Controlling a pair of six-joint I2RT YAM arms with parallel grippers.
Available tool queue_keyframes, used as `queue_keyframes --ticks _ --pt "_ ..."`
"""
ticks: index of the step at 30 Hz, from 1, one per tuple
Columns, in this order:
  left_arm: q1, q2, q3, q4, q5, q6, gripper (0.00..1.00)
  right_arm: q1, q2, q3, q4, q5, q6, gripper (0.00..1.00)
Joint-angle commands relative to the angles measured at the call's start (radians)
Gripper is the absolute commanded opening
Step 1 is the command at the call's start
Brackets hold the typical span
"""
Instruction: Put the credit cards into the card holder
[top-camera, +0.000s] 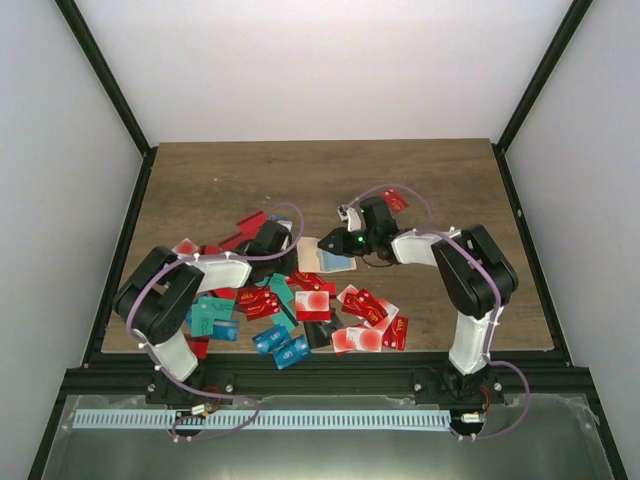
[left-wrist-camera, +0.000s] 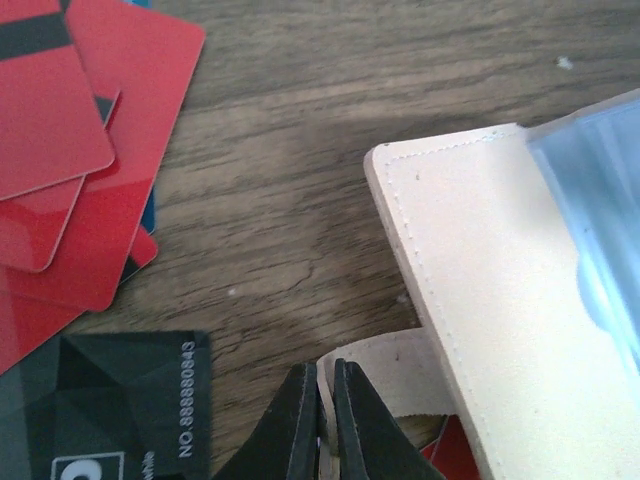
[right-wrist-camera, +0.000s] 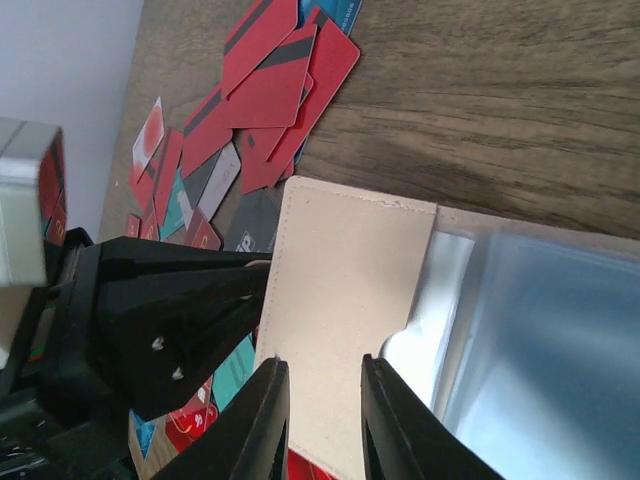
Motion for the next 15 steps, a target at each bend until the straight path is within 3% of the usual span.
queue_keyframes --ticks 1,6,15 --pt "-0.005 0.015 0.046 0.014 0.052 -0.019 0.06 0.006 0.040 0.059 0.000 -0.028 -0.011 0.23" --pt "-0.015 -0.013 0.054 -0.022 0.041 -0.026 0.14 0.006 0.039 0.076 -0.051 -0.001 -0.042 0.23" --pt "-0.015 -0.134 0.043 -0.149 -0.069 -0.057 0.41 0.008 -0.010 0.069 -0.096 0.010 -0.066 0.24"
